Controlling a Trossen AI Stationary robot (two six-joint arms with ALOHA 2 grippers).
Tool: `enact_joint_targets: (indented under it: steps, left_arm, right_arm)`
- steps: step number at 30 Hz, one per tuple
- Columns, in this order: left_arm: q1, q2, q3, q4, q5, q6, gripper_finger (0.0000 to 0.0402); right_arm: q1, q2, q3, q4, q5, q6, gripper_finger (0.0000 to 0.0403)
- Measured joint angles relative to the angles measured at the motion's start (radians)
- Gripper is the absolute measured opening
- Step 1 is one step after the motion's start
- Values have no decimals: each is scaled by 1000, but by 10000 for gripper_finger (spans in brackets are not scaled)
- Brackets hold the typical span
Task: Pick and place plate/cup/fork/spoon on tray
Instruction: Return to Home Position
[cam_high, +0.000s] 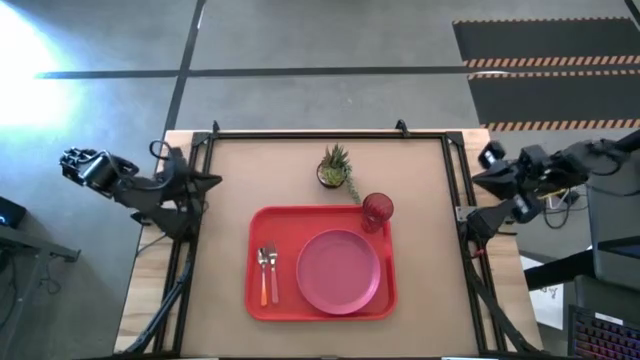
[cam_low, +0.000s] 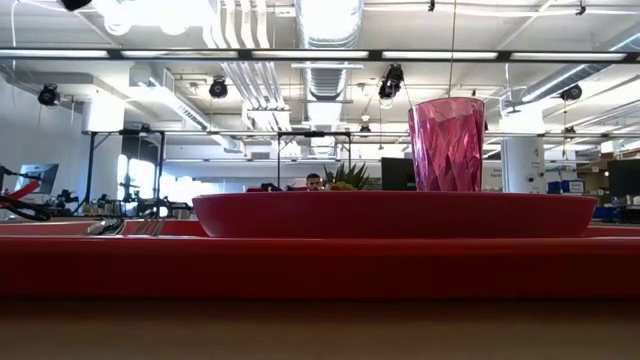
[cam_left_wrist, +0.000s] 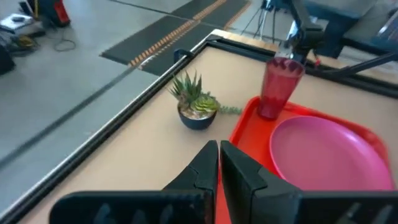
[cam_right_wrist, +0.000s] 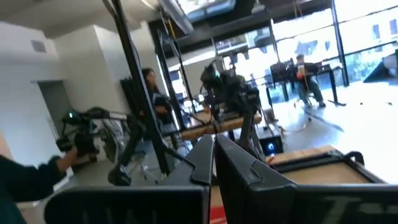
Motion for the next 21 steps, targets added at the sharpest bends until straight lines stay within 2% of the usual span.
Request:
enact_joint_targets:
  steps: [3,9,18,21]
  left_arm:
    - [1,-40,-48,23,35,-17,0]
    - [0,-133,-197,67,129,-151,0]
    - [0,-268,-456,360,222,-156,0]
    - [0,-301,-528,471,226,-109,0]
  right_arm:
    - [0,-41,-90,87,-29,12,9]
    - [0,-108,-276,251,-52,69,9]
    - [0,-148,-543,582,-108,130,9]
    - [0,-150,-618,692,-118,141,9]
